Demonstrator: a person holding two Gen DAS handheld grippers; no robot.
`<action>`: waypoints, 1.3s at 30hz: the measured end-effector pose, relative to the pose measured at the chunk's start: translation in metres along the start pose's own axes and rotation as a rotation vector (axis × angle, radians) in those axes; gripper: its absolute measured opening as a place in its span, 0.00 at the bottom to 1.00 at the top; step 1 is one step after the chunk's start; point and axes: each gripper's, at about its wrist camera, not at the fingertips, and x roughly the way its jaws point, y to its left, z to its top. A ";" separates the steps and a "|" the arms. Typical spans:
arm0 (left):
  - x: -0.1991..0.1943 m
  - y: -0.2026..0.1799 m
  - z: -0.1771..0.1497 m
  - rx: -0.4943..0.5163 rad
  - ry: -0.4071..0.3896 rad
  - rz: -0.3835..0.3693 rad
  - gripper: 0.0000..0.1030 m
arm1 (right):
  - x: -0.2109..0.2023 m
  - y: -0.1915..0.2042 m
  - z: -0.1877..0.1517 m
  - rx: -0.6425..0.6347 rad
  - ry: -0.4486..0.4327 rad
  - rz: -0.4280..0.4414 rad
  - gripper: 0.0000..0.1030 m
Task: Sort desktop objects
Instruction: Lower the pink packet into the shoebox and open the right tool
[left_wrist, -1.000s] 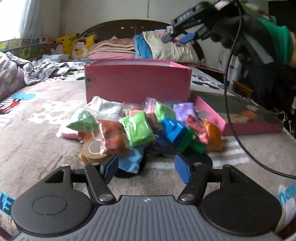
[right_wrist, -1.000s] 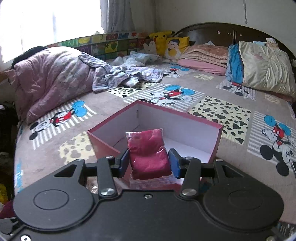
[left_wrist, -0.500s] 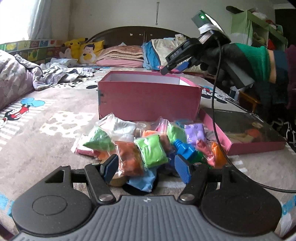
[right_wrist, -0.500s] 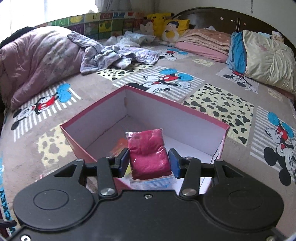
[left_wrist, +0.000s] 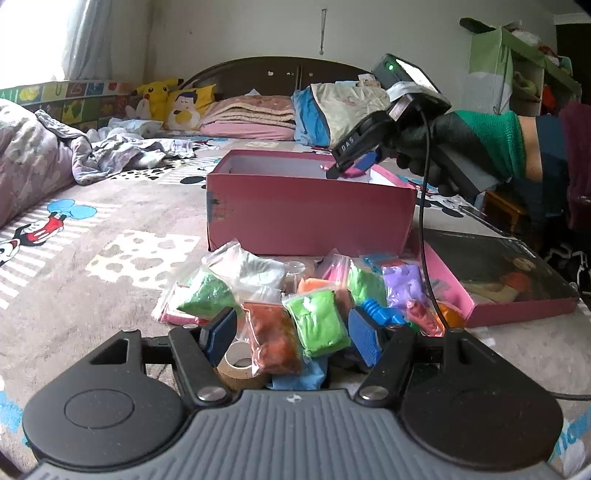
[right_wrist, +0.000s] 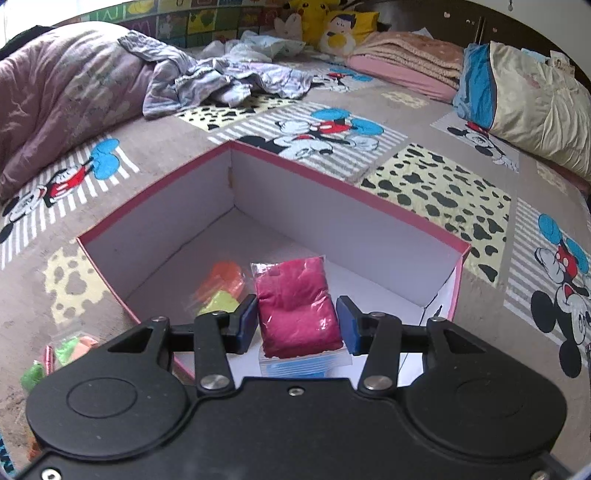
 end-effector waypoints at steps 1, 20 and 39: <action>0.000 0.001 0.000 -0.002 0.002 0.001 0.64 | 0.003 0.000 0.000 -0.001 0.008 -0.002 0.44; -0.002 0.003 -0.002 -0.013 0.015 0.017 0.64 | 0.038 -0.008 -0.006 0.060 0.143 -0.007 0.45; -0.009 -0.007 0.002 0.035 0.015 0.023 0.64 | 0.006 -0.010 -0.006 0.108 0.083 -0.025 0.70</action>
